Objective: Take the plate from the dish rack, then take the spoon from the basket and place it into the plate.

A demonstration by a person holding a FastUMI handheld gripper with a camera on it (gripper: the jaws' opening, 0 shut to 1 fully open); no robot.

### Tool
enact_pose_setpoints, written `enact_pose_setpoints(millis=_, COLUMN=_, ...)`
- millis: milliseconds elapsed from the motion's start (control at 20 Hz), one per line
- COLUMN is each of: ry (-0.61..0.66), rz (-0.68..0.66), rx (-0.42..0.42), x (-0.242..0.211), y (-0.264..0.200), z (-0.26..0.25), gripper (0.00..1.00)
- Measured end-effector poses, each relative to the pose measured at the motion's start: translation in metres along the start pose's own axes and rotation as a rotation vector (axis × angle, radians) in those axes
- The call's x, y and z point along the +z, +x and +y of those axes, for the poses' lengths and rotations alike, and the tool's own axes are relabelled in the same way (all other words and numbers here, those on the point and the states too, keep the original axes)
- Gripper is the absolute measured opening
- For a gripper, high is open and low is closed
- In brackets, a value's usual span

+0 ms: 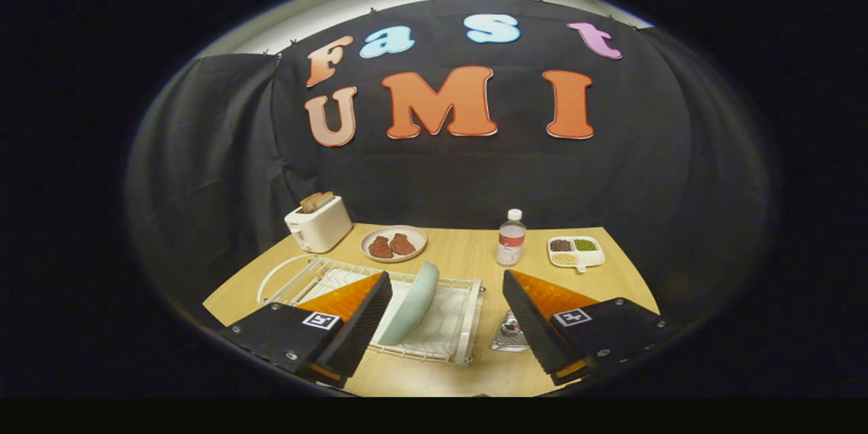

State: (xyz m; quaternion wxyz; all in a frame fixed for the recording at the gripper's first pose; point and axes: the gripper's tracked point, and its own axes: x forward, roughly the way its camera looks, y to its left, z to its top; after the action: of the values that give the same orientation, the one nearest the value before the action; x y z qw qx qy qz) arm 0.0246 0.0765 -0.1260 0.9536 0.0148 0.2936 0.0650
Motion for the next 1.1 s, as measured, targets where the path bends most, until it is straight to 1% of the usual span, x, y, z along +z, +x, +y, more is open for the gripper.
enact_pose_setpoints(millis=100, ry=0.024, rz=0.057, rx=0.025, x=-0.003, y=0.011, z=0.008, gripper=0.98)
enact_pose_setpoints(millis=300, ry=0.062, rz=0.225, rx=0.057, x=-0.018, y=0.035, z=0.016, gripper=0.98)
enact_pose_setpoints(millis=550, ry=-0.002, rz=0.420, rx=0.063, x=-0.039, y=0.058, z=0.020, gripper=0.96)
enact_pose_setpoints(millis=650, ry=0.001, rz=0.500, rx=0.068, x=-0.048, y=0.063, z=0.024, gripper=0.95)
enact_pose_setpoints(millis=750, ry=0.014, rz=0.562, rx=0.075, x=-0.054, y=0.067, z=0.030, gripper=0.92)
enact_pose_setpoints(millis=950, ry=0.018, rz=0.676, rx=0.050, x=-0.065, y=0.085, z=0.033, gripper=0.86)
enact_pose_setpoints(millis=1100, ry=0.052, rz=0.757, rx=0.020, x=-0.076, y=0.091, z=0.035, gripper=0.77)
